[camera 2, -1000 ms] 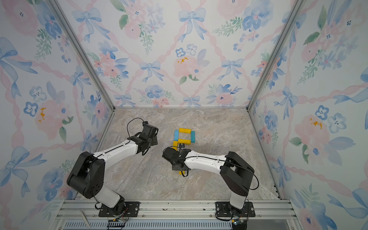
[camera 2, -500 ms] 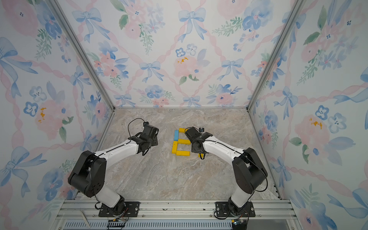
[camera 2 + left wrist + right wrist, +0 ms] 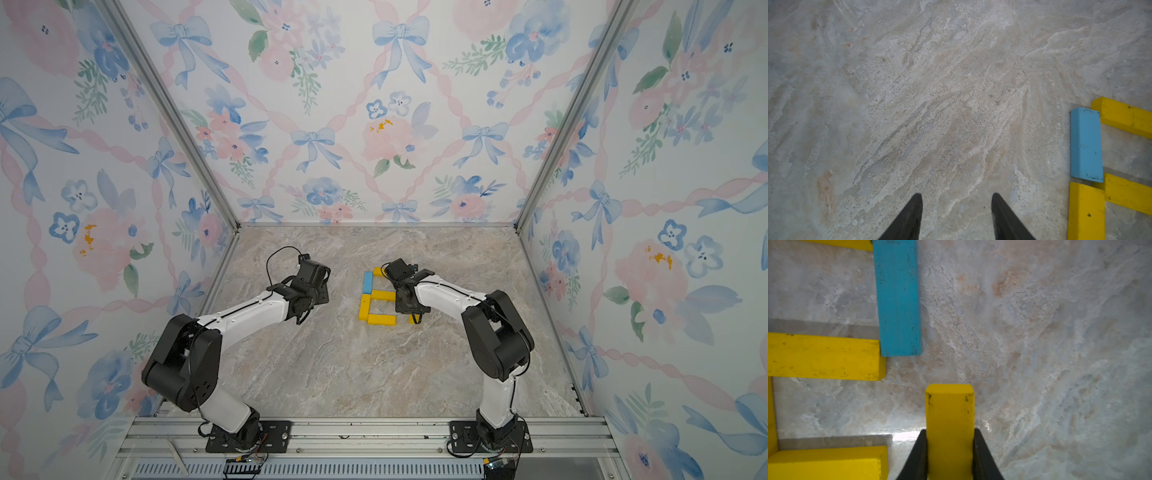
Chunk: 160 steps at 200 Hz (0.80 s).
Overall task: Assemble the number 8 with building blocks
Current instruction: Assemble the building block at the center of the board.
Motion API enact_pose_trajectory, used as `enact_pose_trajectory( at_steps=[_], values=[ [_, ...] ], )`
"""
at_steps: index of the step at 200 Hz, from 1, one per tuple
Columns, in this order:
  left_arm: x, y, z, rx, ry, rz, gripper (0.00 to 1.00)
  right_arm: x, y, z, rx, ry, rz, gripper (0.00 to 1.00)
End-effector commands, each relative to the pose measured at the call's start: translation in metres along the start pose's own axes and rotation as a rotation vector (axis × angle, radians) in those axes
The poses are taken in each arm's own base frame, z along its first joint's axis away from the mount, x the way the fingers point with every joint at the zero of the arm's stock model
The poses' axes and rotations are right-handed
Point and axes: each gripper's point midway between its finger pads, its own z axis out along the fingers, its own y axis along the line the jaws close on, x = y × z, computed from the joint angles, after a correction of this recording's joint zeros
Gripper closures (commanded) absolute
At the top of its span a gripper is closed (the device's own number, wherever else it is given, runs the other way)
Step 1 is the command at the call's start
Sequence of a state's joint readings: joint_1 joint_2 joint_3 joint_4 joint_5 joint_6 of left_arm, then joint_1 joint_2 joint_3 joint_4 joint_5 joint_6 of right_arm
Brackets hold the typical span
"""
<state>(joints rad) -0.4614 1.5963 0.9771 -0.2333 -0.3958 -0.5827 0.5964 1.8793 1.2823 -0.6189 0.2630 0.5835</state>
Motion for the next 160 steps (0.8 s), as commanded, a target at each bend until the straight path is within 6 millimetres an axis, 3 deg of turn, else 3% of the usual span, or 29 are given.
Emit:
enact_pose_trajectory(
  at_steps=[1, 160],
  values=[
    [0.001, 0.003, 0.002, -0.003, 0.008, 0.01, 0.43, 0.002, 0.014, 0.008, -0.039, 0.019, 0.007, 0.76],
    [0.003, 0.007, 0.006, -0.013, 0.015, 0.008, 0.44, -0.004, 0.034, 0.027, -0.069, 0.042, -0.002, 0.75]
  ],
)
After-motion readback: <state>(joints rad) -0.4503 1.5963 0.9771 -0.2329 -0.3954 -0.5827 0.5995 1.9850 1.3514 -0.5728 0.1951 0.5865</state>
